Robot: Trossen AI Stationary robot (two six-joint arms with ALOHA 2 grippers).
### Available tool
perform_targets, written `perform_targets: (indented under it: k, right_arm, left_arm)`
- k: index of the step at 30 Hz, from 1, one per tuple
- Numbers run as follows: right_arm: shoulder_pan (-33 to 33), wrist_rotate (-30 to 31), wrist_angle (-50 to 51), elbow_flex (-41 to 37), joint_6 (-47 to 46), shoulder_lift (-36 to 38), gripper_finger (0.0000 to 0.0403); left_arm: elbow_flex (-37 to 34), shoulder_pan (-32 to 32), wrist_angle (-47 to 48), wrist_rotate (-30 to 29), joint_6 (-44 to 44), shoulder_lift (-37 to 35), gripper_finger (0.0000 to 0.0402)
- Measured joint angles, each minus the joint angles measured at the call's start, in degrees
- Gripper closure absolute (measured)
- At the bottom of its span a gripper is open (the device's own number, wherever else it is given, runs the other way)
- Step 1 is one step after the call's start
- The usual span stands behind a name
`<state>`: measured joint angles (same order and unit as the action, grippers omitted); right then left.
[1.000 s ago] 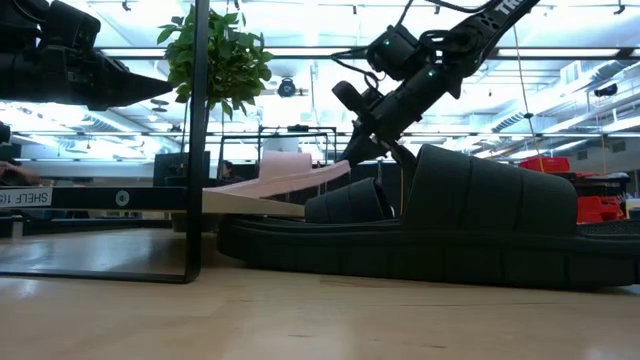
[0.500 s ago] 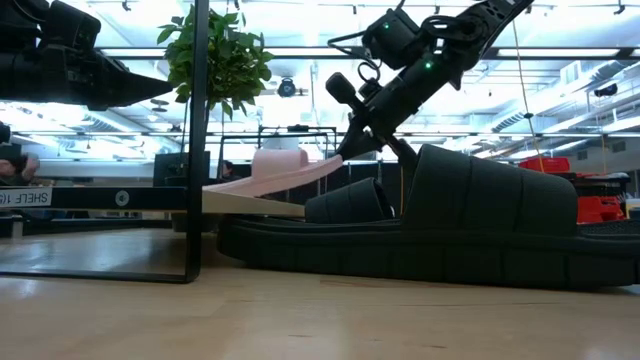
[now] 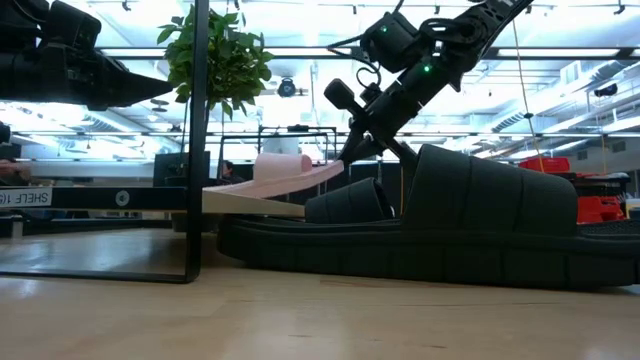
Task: Pick and place slides into the shelf
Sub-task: Put the top pink slipper on the shelf, then put the pink slipper on the shelf
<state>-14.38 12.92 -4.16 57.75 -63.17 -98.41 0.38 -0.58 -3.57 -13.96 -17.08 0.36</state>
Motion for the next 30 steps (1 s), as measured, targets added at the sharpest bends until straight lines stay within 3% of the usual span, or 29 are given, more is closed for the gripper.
perform_targets:
  k: [13, 21, 30]
  right_arm:
    - [0.04, -1.97, -0.29, -0.01, -0.99, -2.42, 0.0385]
    - [0.04, -2.85, 0.01, -0.01, 0.84, -2.42, 0.0316]
    - [-0.34, -4.61, 1.34, 0.01, 4.36, -2.05, 0.0228]
  left_arm:
    - [0.0, 0.0, 0.01, 0.02, 0.0, 0.02, 0.0389]
    - [0.0, 0.0, 0.0, 0.03, 0.36, 0.02, 0.0377]
    - [0.0, 0.0, 0.0, 0.04, 0.63, 0.02, 0.0389]
